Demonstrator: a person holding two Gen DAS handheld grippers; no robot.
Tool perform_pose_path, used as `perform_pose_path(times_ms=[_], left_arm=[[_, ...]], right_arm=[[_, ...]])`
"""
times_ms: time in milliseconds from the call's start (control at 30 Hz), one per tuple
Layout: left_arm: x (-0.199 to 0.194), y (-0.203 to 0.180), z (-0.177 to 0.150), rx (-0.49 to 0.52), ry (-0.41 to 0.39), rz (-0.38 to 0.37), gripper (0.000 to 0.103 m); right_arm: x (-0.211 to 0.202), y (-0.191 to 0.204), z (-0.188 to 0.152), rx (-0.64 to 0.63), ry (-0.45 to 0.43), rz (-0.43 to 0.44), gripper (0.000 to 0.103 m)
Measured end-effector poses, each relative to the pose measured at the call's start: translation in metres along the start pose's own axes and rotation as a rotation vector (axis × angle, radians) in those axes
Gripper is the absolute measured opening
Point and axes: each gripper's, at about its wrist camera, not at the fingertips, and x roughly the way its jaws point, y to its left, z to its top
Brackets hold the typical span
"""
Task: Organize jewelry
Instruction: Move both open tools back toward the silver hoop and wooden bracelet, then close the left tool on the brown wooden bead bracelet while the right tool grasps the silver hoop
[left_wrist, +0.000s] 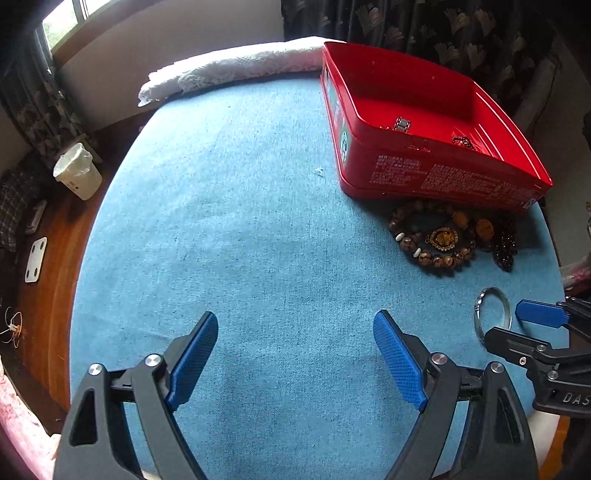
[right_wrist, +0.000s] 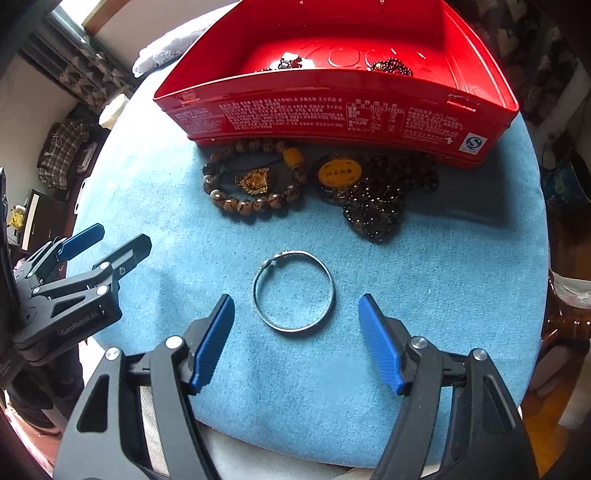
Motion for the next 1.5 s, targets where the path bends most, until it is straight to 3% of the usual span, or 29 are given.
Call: perform_pose_path(times_ms=[267,533,800,1033,1333,1500], left_arm=[[0.002,0.004,0.002,-0.009,0.001,-0.012,0.084],[0.0,0.003,0.003,-0.008,-0.002,-0.017,0.084],[0.0,-0.006,0.008,0.011,-0.005,-0.036,0.084],[0.002,-0.031,0.026,0.033,-0.014,-0.097,0.084],[0.022,-0.049,0.054,0.026,0.019,-0.122,0.074],[0.038,-0.049,0.063,0.016,0.07,-0.149,0.06]], right_arm=[[0.007,0.005,0.002,-0.002,0.002,-0.037,0.063],[0.007,0.01,0.001,-0.013,-0.006,-0.114,0.047],[-0.007,-0.015,0.002,0.038,-0.015,-0.079,0.047],[-0.034,-0.047,-0.004,0.076,-0.046,-0.073,0.047],[-0.039,-0.06,-0.006,0.103,-0.054,-0.055,0.047],[-0.034,-0.057,0.0,0.106,-0.055,-0.04,0.047]])
